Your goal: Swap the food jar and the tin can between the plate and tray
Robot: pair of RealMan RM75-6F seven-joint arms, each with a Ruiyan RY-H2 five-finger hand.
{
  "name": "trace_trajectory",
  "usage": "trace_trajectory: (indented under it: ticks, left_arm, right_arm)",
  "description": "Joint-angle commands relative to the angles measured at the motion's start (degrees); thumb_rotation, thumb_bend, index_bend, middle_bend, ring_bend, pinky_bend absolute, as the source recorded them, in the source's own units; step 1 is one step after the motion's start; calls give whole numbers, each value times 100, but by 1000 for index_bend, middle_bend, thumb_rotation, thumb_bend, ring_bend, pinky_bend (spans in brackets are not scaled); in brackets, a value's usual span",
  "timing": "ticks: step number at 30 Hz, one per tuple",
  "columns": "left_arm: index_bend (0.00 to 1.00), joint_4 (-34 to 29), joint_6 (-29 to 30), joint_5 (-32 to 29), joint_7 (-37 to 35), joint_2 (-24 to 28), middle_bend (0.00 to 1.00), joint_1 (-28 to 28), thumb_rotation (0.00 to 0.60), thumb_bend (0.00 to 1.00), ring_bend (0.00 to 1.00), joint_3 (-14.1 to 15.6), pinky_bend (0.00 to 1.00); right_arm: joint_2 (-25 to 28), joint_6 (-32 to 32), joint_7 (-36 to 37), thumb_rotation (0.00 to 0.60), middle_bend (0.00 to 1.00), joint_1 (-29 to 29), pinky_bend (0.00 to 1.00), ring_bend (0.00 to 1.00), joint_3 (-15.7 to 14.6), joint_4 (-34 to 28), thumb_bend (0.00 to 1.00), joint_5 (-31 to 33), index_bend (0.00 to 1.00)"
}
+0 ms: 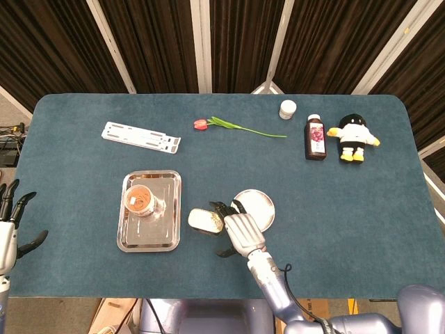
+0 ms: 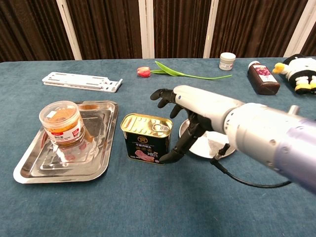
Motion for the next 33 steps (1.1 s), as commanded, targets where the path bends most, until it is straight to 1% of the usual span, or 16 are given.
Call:
trace_trajectory:
  ticks: [1, 4, 7, 9, 11, 13, 16, 24, 28, 33]
  left_arm:
    - [213, -19, -46, -49, -37, 19, 24, 15, 600, 129, 0, -48, 26]
    - [213, -40, -64, -72, -75, 38, 23, 38, 600, 130, 0, -87, 26]
    - [213, -61, -74, -84, -100, 46, 22, 58, 600, 130, 0, -116, 26]
    - [213, -82, -88, -86, -116, 54, 21, 72, 600, 130, 0, -130, 26]
    - [213, -91, -102, -91, -134, 55, 21, 80, 600, 130, 0, -145, 25]
    - [213, -108, -130, -114, -163, 58, 21, 85, 600, 130, 0, -160, 24]
    - [213, -139, -165, -146, -216, 81, 20, 96, 600, 129, 0, -189, 22]
    - [213, -147, -208, -205, -291, 98, 18, 122, 600, 130, 0, -274, 22]
    - [213, -173, -243, -265, -337, 111, 17, 138, 600, 131, 0, -317, 22]
    - [213, -200, -243, -303, -406, 120, 12, 165, 600, 154, 0, -366, 22]
  right_arm:
    - [-314, 177, -52, 600, 172, 174, 0, 240, 101, 394, 6, 145, 120]
    - [-526, 308, -29, 600, 193, 258, 0, 265, 177, 755, 6, 143, 142]
    - [-643, 348, 25, 600, 259, 297, 3, 327, 185, 992, 6, 125, 200]
    - [-732, 378, 129, 600, 346, 304, 40, 396, 193, 1124, 5, 73, 277]
    - [-876, 483, 283, 600, 408, 300, 80, 450, 221, 1288, 6, -77, 349]
    - [-1030, 577, 444, 600, 422, 297, 87, 462, 239, 1467, 7, -235, 383]
    - [-1197, 602, 514, 600, 427, 320, 87, 463, 202, 1721, 6, -356, 394]
    - [-1429, 563, 526, 600, 428, 373, 90, 473, 257, 1991, 5, -392, 426]
    - [-1525, 478, 565, 600, 449, 388, 103, 499, 306, 2136, 20, -332, 438]
    - [-1624, 498, 635, 600, 536, 380, 161, 609, 334, 2256, 129, -408, 534]
